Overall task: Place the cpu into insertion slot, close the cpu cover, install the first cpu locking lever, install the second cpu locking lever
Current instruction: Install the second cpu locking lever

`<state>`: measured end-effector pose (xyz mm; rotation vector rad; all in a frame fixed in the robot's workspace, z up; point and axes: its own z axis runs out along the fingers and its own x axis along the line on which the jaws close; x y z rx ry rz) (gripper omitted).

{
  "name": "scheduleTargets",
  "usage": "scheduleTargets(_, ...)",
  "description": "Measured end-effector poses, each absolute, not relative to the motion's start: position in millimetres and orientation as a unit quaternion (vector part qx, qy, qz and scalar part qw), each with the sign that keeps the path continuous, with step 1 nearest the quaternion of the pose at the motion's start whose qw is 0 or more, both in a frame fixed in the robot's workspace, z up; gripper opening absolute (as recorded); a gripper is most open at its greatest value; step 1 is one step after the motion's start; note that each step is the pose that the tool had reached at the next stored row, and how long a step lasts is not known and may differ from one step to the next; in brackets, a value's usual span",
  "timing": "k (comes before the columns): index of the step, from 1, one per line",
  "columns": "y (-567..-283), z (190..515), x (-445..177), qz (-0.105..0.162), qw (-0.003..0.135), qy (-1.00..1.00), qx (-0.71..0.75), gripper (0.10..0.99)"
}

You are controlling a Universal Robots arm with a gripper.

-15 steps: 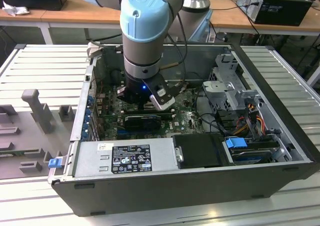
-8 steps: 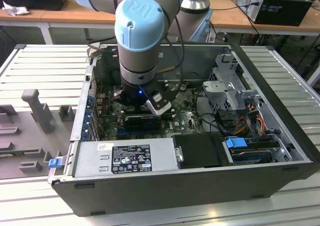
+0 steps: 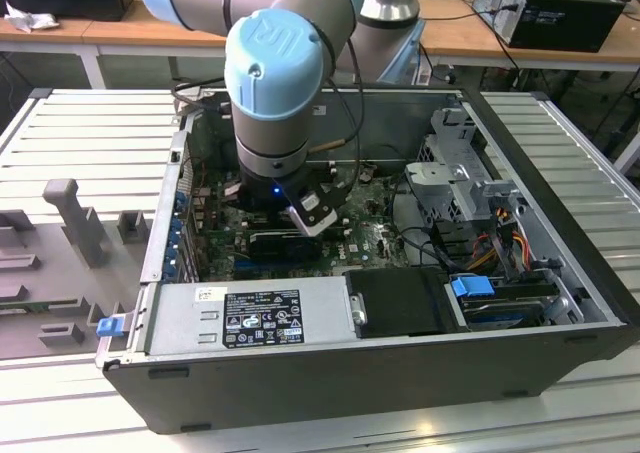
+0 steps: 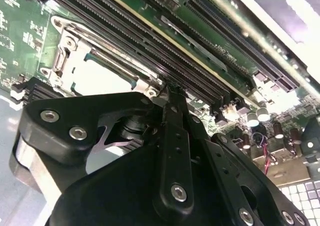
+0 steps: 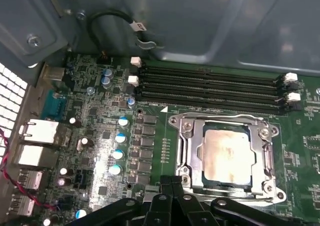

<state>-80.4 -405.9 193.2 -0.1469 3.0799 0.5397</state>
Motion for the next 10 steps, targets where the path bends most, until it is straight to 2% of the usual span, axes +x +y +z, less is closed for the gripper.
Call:
scheduleTargets(4,-405.9,199.8,-83.0,0.178,0.006,0.983,-0.047,0.106)
scheduleTargets(6,-405.8,219.7,-83.1,0.178,0.006,0.983,-0.047,0.106)
scheduleTargets(10,-405.9,237.7,-83.1,0.178,0.006,0.983,-0.047,0.106)
